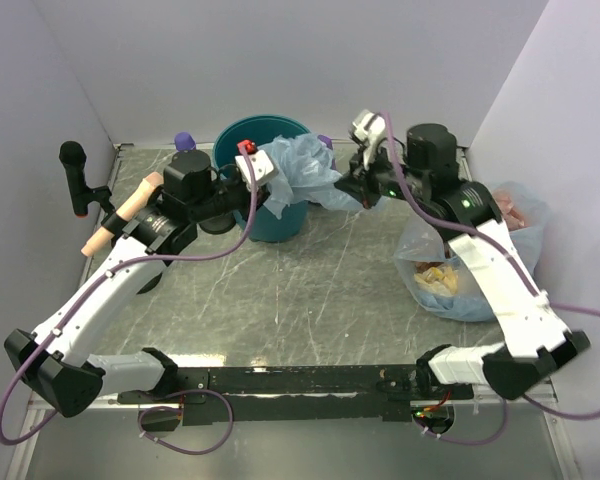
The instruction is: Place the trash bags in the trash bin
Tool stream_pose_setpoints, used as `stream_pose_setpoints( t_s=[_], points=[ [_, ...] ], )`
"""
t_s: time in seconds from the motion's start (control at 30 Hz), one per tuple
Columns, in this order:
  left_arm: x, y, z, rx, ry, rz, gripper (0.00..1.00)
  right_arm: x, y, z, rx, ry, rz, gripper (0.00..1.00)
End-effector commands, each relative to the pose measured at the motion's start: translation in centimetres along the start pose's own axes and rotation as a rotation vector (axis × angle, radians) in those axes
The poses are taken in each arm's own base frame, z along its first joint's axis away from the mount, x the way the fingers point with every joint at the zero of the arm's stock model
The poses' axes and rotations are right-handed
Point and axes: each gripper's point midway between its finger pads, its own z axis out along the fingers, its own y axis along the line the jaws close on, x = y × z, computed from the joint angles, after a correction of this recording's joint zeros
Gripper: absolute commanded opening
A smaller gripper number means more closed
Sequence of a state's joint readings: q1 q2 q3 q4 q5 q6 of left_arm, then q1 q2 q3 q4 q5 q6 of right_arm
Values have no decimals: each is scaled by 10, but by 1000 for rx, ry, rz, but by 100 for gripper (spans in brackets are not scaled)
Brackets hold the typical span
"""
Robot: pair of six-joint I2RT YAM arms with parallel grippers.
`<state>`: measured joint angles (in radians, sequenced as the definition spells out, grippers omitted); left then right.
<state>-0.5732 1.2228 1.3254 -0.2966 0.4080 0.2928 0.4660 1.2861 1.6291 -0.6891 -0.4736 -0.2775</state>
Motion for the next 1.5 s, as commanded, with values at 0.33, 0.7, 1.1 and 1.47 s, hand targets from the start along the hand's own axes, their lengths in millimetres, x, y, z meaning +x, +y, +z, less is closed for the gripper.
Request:
stream_pose_setpoints(
  t_s=[0.33, 0.7, 1.1, 1.47],
  points=[
    [-10, -12, -26, 129, -6, -70, 10, 40, 5, -53, 117, 12, -78, 0],
    [2, -14, -25, 120, -2, -75, 1, 51, 26, -54, -22, 95, -91, 0],
    [21, 4, -33, -8, -8, 110, 1, 36, 31, -53, -42, 45, 84, 76],
    [16, -13, -24, 47, -20, 176, 1, -23, 27, 10, -231, -50, 393, 90]
  ],
)
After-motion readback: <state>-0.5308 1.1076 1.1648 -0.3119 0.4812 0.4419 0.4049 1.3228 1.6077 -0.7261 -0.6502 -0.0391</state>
